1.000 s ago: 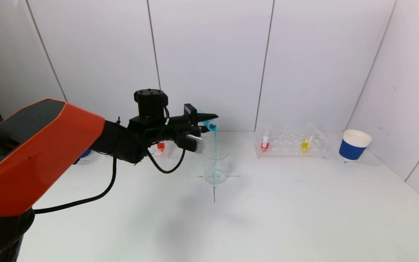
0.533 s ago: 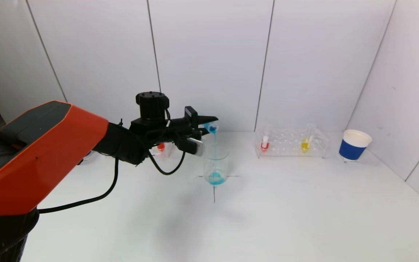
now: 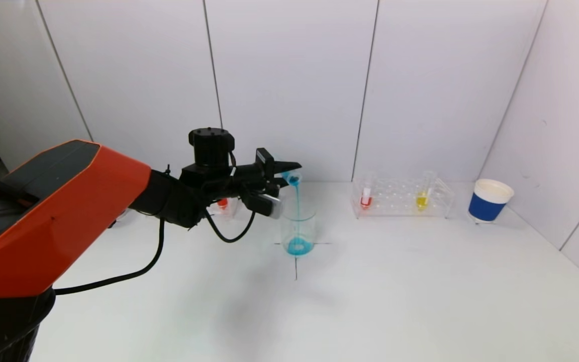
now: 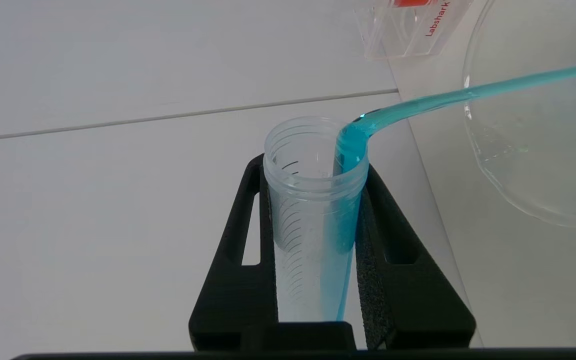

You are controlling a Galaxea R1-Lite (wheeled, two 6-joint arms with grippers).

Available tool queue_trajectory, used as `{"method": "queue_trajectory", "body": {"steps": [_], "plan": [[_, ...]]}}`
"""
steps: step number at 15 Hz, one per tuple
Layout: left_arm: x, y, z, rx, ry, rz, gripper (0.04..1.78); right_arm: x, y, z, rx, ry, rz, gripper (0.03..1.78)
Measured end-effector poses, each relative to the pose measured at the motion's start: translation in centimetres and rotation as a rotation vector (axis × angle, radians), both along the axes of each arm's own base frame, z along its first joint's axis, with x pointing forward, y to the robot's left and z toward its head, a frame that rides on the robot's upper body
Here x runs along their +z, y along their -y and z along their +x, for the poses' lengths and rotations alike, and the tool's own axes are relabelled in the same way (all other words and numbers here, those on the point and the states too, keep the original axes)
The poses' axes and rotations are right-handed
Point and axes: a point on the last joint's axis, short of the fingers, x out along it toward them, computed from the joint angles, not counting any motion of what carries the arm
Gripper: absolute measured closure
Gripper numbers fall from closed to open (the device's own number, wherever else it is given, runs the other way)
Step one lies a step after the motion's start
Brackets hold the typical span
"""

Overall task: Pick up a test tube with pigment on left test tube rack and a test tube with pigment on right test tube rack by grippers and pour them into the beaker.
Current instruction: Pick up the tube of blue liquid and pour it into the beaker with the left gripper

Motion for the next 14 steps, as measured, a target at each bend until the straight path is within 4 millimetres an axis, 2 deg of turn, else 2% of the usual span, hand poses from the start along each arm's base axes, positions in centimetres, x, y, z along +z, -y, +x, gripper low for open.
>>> {"method": "queue_trajectory", "body": {"steps": [14], "plan": [[1.8,-0.1,0.4,-0.007,0.123,0.112,1.36,0.0,0.0,0.0,-0.001,0.000,0.000,0.04]]}}
